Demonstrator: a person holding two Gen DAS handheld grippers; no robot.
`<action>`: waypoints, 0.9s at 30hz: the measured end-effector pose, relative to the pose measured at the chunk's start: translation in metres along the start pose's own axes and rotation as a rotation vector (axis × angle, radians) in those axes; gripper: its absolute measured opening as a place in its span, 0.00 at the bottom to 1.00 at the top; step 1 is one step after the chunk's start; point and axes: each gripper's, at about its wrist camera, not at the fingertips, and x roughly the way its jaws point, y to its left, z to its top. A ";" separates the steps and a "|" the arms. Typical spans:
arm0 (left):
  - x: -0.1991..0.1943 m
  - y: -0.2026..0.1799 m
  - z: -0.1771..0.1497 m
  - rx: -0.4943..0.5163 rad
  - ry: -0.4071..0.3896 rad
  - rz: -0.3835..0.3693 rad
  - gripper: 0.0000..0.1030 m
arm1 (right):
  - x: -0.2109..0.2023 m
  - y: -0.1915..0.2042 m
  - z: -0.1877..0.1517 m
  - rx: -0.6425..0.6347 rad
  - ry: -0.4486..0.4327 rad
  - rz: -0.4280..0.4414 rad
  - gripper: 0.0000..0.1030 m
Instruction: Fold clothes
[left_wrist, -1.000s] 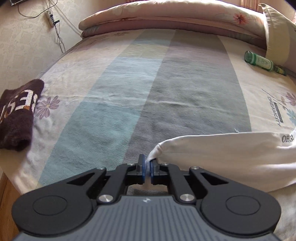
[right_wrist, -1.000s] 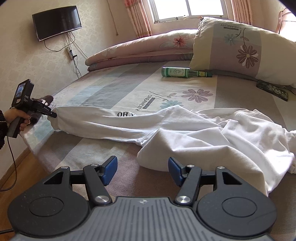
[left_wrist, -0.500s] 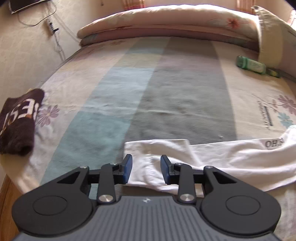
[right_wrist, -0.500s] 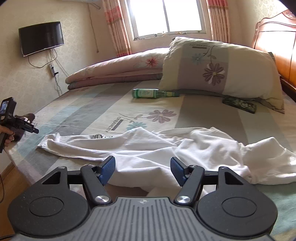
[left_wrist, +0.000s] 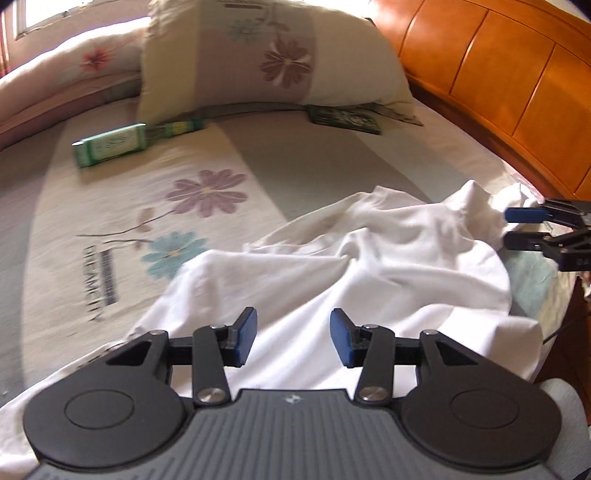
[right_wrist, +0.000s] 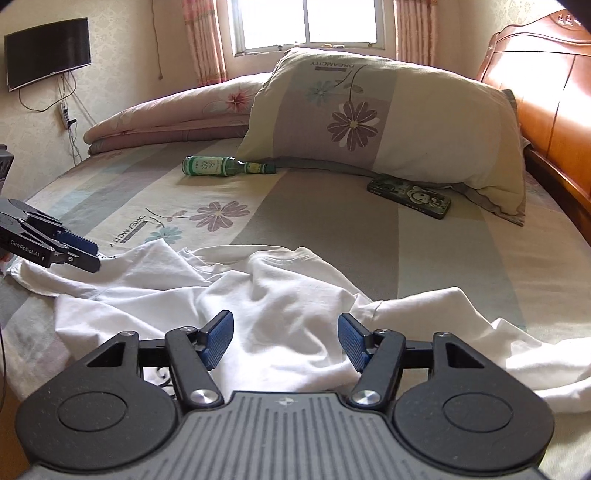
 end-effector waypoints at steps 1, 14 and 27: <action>0.015 -0.010 0.007 0.002 0.007 -0.019 0.44 | 0.012 -0.008 0.003 -0.013 0.010 0.022 0.64; 0.102 -0.053 0.020 -0.178 0.316 -0.108 0.39 | 0.059 -0.062 -0.012 0.136 0.277 0.202 0.62; 0.024 -0.063 0.080 -0.265 0.342 0.037 0.61 | -0.033 -0.054 0.086 0.074 0.421 0.175 0.71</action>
